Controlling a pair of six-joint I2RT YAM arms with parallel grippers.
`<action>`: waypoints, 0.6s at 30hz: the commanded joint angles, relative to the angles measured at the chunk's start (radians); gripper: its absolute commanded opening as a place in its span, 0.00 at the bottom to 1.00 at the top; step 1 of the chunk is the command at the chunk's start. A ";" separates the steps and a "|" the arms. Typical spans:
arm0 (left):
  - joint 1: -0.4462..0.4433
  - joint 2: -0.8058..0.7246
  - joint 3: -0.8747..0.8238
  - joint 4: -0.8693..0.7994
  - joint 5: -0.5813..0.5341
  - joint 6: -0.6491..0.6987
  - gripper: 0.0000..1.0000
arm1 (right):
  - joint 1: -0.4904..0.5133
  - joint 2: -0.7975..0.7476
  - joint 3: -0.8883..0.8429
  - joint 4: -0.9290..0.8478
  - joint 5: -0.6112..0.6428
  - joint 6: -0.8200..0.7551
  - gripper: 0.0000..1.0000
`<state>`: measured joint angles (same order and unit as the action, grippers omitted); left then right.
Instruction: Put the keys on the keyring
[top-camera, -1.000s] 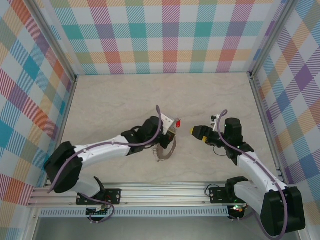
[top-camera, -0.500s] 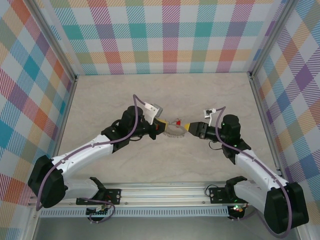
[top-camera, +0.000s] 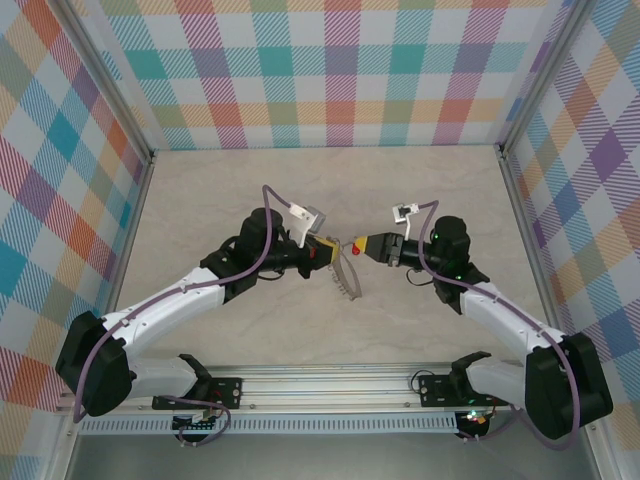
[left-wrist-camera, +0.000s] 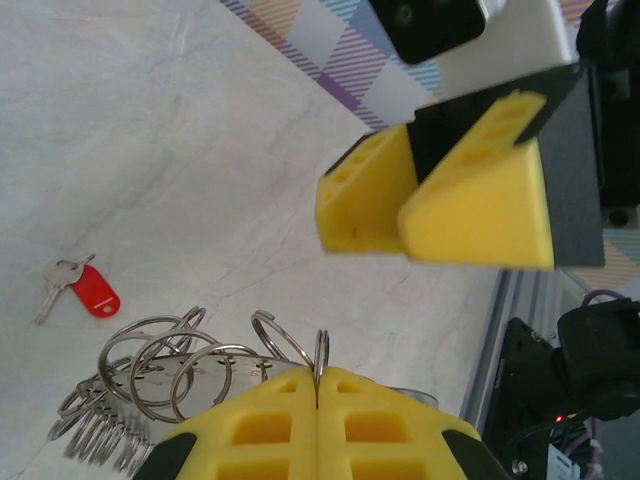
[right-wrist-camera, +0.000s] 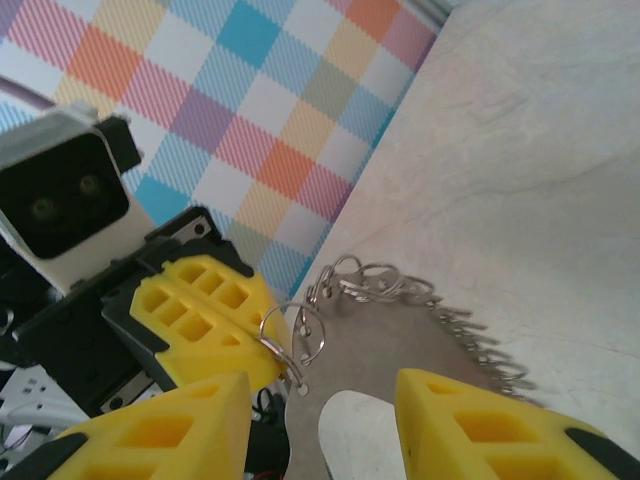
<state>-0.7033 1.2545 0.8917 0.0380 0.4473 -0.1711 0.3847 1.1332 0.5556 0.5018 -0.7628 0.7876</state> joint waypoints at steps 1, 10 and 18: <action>0.016 -0.010 0.032 0.073 0.056 -0.028 0.00 | 0.036 0.011 0.034 0.083 -0.041 -0.023 0.41; 0.021 0.008 0.046 0.092 0.101 -0.044 0.00 | 0.066 0.019 0.038 0.084 -0.022 -0.039 0.36; 0.021 0.024 0.055 0.097 0.115 -0.049 0.00 | 0.072 0.040 0.042 0.112 -0.038 -0.033 0.28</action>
<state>-0.6949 1.2743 0.9009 0.0673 0.5327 -0.2100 0.4488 1.1667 0.5652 0.5579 -0.7723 0.7704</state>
